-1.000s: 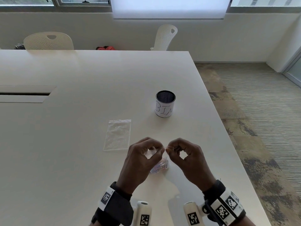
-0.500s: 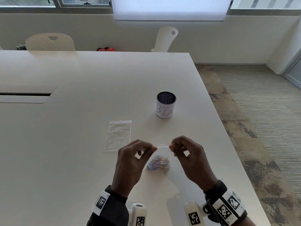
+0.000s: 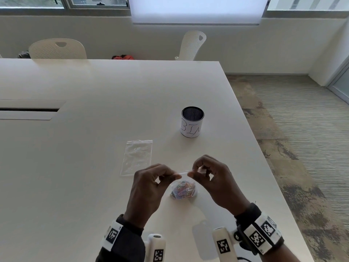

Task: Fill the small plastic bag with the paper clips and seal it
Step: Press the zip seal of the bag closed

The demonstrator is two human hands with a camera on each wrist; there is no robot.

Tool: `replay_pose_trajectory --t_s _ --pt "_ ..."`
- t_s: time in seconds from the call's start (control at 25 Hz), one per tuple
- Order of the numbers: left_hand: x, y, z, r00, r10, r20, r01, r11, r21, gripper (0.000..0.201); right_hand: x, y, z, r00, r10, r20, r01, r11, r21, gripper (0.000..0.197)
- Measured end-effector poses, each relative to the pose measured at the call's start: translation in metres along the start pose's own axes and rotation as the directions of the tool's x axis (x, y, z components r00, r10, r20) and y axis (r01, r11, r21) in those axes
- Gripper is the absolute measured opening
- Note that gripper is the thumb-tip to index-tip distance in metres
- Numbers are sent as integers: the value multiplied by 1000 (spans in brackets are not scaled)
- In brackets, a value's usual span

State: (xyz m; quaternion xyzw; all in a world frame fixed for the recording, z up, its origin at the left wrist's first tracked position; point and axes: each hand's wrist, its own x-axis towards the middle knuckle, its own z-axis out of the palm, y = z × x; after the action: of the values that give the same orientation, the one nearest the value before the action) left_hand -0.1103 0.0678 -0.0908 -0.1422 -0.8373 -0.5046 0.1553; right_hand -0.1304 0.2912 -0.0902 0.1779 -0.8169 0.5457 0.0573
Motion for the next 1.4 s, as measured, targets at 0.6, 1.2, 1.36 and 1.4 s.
replay_pose_trajectory --t_s 0.6,1.2,1.36,1.4 --pt "25 30 -19 992 87 96 -89 996 16 9 -2 6 2 905 113 410 -258 912 319 53" --pt "26 -9 -30 926 -370 -73 373 928 24 41 31 23 34 766 573 293 -632 587 505 40" --pt "14 -15 -30 918 -395 -17 395 914 89 32 66 32 48 756 627 189 -643 656 394 45" --pt "11 -16 -30 917 -399 0 396 911 114 31 73 32 51 749 639 174 -650 660 376 44"
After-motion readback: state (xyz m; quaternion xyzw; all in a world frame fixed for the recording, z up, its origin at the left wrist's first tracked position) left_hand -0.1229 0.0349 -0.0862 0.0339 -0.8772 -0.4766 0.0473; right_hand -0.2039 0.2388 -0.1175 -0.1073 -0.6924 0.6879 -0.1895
